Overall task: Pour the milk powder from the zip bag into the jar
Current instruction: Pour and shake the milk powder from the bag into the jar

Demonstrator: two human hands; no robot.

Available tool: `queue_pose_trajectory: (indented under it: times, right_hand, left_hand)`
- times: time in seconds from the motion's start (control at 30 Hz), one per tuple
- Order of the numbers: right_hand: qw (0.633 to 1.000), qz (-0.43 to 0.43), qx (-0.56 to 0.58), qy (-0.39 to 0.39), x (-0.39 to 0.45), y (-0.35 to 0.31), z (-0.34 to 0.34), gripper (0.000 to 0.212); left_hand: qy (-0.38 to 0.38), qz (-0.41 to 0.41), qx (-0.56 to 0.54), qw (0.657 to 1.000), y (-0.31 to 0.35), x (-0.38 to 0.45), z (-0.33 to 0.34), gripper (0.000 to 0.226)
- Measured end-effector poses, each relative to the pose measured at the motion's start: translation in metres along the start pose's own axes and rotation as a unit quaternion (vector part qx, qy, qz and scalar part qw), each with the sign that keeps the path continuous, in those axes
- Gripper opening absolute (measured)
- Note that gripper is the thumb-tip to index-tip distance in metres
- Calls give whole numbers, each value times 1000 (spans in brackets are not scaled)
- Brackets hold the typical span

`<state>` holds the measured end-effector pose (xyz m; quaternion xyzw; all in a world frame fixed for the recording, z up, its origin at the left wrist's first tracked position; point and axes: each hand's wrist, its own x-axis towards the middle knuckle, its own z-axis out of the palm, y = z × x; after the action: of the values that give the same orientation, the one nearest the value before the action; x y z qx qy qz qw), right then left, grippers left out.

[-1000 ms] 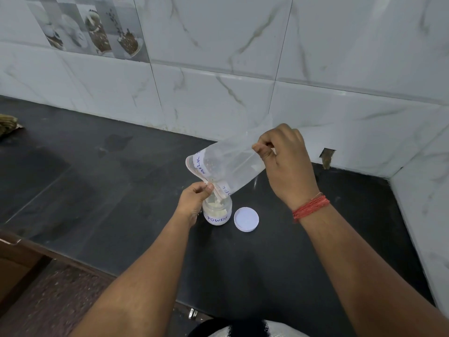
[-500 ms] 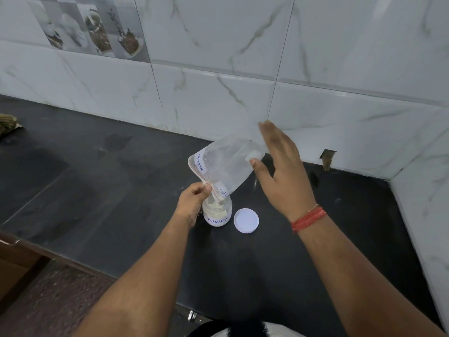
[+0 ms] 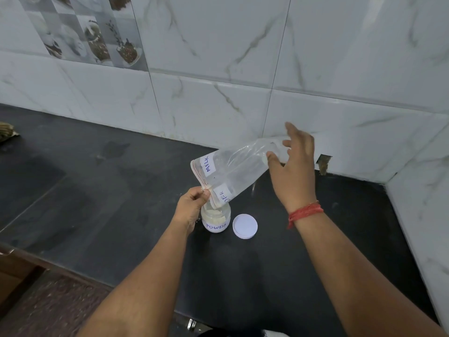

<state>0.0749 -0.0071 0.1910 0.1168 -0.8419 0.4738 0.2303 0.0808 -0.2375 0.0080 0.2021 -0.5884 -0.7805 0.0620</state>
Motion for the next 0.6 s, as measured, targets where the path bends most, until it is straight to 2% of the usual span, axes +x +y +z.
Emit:
queue_pose_trajectory:
  times: [0.1,0.17,0.3,0.5,0.6]
  right_hand:
    - [994,85,-13,-63,17,11,-2,48]
    - [990,91,-54,-96,20,17,-2,33]
    - [996,69,-20,-61,15,14,-1,9]
    - [998,11,18,-52,4,-3,1,10]
    - [993,-22,-1,-113,-4,-9,4,11]
  left_hand:
    - [-2,9,-4,1000,0,-1,-1,13]
    - [-2,14,-2,1000,1,-1,-1,13]
    - [5,18,11,1000,-1,1,-3,8]
    - [27,-7,4,1000,-6,4,-2,5]
    - [32,-11,3,999,-6,5,-2,4]
